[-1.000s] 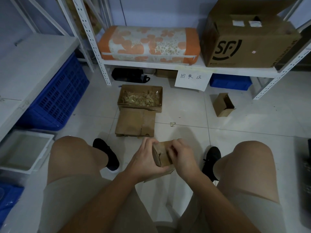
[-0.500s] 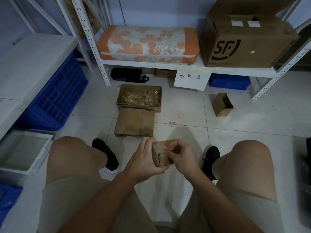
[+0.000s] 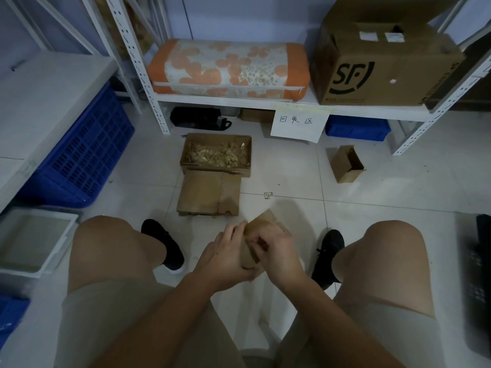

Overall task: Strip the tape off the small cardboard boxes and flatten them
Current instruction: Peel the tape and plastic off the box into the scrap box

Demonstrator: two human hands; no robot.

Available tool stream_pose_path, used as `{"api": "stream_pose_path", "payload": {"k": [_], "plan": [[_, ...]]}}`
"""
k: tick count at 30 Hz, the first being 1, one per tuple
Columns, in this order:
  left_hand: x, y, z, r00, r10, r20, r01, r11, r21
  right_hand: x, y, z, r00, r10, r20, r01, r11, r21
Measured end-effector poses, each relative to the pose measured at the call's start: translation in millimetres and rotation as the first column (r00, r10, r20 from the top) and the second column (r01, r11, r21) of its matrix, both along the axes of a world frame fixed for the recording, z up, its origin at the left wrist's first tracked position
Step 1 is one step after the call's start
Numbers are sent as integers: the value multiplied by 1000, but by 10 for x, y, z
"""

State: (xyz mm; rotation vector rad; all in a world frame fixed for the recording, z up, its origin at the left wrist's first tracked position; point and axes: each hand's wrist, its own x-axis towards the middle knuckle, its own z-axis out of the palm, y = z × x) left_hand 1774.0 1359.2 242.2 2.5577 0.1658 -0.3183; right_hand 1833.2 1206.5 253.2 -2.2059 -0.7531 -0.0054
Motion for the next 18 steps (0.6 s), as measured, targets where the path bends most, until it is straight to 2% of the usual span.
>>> {"api": "stream_pose_path", "payload": {"k": [2,4,7,10,12,14,16,18], "plan": [[-2,-16,-17,999,25,-46,-25,1000,18,-22,27,-22,993,117,10,-117,993,9],[2,-30,2,997,52,-49,-51,998,21,-44,28,-29,985,166,-46,-166,986,12],[9,-57,59,998,66,-11,-65,997,29,-58,42,-57,995,-1,-101,5,999,32],[18,-74,87,997,73,31,-74,997,25,-43,41,-96,970,-213,-120,201,973,-110],[20,-74,85,996,76,40,-77,997,32,-41,17,-119,967,-237,-91,213,952,-219],[21,-78,88,997,64,40,-66,997,45,-47,8,-115,974,-217,-72,192,947,-258],[20,-82,100,998,46,40,-48,997,53,-27,-1,-97,963,-246,-107,216,948,-232],[20,-62,114,999,14,42,-16,998,61,36,-25,-53,919,-337,-203,317,940,-126]]}}
